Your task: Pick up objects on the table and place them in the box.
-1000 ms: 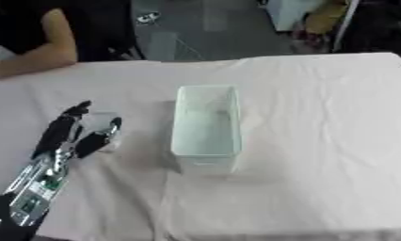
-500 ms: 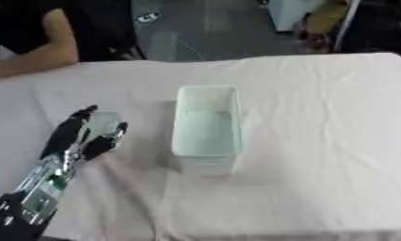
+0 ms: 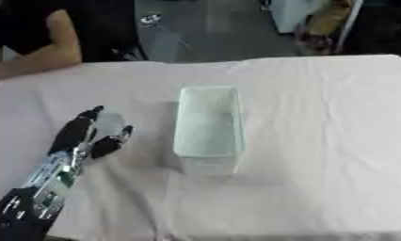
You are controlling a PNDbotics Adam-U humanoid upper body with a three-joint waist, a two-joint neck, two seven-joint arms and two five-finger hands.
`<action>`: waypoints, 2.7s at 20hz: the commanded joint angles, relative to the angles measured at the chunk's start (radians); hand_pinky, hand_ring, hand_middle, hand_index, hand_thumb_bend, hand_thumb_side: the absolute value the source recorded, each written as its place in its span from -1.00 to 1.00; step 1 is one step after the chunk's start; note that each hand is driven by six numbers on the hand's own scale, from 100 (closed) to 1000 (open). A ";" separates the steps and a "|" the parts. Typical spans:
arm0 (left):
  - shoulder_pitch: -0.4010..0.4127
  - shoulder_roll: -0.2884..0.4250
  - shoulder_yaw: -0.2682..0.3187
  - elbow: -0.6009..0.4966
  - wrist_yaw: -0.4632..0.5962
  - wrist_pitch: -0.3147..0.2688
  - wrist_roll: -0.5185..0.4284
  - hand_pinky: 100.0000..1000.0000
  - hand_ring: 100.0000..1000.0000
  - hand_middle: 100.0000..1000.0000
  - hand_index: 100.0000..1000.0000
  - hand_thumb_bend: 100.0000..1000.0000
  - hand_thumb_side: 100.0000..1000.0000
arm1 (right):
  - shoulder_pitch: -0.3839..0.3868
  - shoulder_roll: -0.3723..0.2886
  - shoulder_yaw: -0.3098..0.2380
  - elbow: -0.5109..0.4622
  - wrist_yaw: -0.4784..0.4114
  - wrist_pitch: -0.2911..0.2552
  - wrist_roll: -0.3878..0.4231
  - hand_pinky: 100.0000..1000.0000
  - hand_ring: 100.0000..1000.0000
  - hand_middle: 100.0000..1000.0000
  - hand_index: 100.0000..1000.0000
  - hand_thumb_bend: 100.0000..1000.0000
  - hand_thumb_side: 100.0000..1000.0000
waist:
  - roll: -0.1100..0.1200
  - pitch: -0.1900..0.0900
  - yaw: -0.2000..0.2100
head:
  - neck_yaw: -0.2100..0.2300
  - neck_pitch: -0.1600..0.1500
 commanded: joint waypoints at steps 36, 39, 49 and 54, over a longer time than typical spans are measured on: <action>-0.006 -0.039 0.062 0.028 0.212 0.019 0.241 -1.00 -0.83 -0.50 0.01 -1.00 -0.42 | -0.009 -0.023 -0.007 -0.015 0.000 0.002 -0.003 0.64 0.93 0.96 0.92 -1.00 0.24 | -0.005 -0.004 0.001 | 0.008 -0.001; -0.013 -0.050 0.087 0.008 0.322 0.012 0.287 -1.00 -0.87 -0.54 0.07 -1.00 -0.37 | -0.008 -0.023 -0.008 -0.015 0.001 0.002 -0.004 0.64 0.93 0.96 0.92 -1.00 0.24 | -0.006 -0.004 0.003 | 0.007 -0.001; -0.053 -0.057 0.099 -0.066 0.700 -0.065 0.412 -1.00 -0.91 -0.58 0.20 -1.00 -0.32 | -0.005 -0.021 -0.008 -0.015 0.000 0.003 -0.004 0.64 0.93 0.96 0.92 -1.00 0.24 | -0.008 -0.006 0.004 | 0.007 -0.001; -0.082 -0.068 0.074 -0.074 0.774 -0.096 0.415 -1.00 -0.91 -0.58 0.21 -1.00 -0.29 | -0.003 -0.020 -0.007 -0.015 -0.001 0.003 -0.002 0.64 0.93 0.96 0.92 -1.00 0.24 | -0.010 -0.005 0.002 | 0.008 -0.001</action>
